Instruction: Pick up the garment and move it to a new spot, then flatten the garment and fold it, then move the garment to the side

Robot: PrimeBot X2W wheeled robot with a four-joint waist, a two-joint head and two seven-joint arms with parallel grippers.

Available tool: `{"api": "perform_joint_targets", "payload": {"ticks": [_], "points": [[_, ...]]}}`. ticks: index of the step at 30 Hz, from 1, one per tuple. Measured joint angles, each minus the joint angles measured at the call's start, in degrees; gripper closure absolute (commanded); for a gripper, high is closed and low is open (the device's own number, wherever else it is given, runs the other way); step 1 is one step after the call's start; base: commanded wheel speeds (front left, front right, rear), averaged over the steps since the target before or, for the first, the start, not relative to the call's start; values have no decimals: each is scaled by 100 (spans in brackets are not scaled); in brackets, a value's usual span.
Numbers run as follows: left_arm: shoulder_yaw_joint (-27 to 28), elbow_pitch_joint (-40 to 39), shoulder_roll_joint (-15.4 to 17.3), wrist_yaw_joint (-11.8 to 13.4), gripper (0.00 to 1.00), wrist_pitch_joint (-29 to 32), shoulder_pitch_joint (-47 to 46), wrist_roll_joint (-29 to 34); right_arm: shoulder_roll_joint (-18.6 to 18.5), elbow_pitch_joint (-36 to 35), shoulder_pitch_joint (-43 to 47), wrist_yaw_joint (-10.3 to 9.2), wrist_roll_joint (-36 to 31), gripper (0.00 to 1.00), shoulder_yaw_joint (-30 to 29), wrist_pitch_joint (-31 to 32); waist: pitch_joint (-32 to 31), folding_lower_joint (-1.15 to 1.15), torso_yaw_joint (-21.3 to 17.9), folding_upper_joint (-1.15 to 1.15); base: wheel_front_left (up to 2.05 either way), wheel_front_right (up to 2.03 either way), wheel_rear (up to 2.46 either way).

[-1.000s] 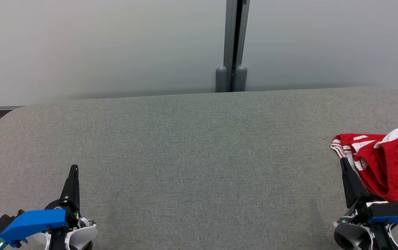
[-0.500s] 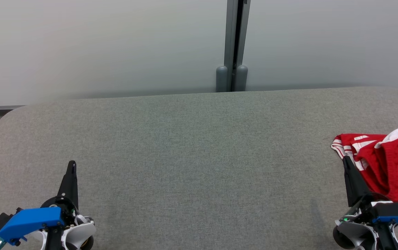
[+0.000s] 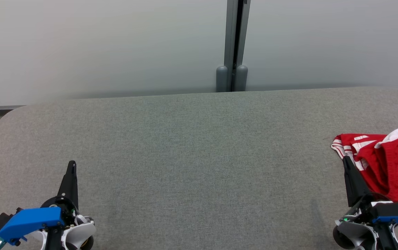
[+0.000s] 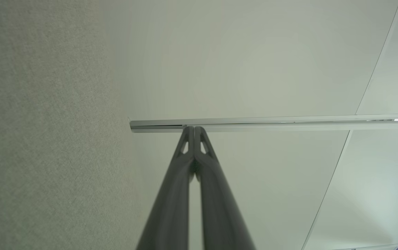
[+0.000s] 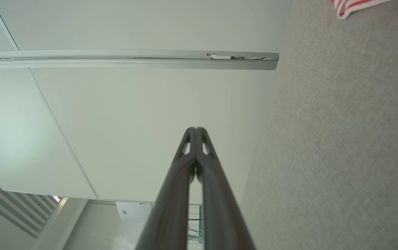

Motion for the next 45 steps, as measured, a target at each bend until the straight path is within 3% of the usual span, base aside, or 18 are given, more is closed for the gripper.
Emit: {"api": "perform_joint_targets", "payload": {"ticks": [45], "points": [[0, 0, 0, 0, 100, 0, 0, 0, 0, 0, 3, 0, 0, 100, 0, 0, 0, 0, 0, 0, 0, 0, 0]]}}
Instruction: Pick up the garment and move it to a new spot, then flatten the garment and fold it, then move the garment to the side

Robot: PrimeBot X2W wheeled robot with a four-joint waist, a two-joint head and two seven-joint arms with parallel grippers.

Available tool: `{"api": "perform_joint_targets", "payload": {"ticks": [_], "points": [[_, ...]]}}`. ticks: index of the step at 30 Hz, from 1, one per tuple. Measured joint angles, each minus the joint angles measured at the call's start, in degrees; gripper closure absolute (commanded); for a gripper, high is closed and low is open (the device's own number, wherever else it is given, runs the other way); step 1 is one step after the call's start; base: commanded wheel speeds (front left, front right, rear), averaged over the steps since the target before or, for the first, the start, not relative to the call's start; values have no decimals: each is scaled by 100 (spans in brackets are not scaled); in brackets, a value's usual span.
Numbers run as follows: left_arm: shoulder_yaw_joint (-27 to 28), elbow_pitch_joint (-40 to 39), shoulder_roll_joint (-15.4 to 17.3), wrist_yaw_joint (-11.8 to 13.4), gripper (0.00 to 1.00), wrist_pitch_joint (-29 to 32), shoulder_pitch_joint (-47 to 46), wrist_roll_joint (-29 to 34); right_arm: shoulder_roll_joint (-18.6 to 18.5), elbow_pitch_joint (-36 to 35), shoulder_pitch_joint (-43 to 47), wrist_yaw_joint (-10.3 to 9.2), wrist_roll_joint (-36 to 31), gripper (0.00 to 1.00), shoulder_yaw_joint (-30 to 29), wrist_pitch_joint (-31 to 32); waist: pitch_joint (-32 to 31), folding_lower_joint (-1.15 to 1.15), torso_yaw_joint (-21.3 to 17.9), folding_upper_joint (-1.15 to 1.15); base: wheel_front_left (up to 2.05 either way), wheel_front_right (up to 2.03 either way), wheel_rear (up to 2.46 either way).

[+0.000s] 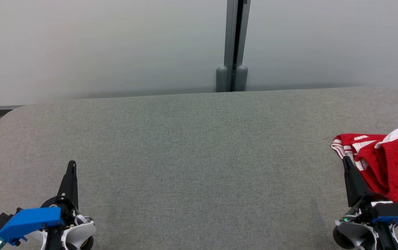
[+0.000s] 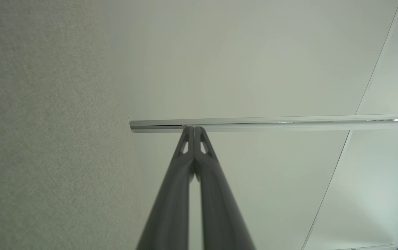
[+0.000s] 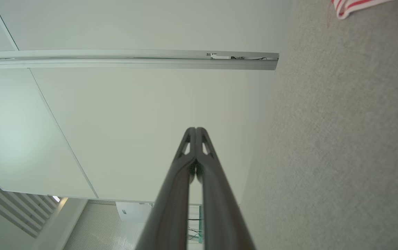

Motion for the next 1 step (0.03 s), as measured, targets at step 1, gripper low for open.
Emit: {"api": "perform_joint_targets", "payload": {"ticks": [1], "points": [[0, 0, 0, 0, 100, 0, 0, 0, 0, 0, 0, 0, 0, 100, 0, 0, 0, 0, 0, 0, 0, 0, 0]]}}
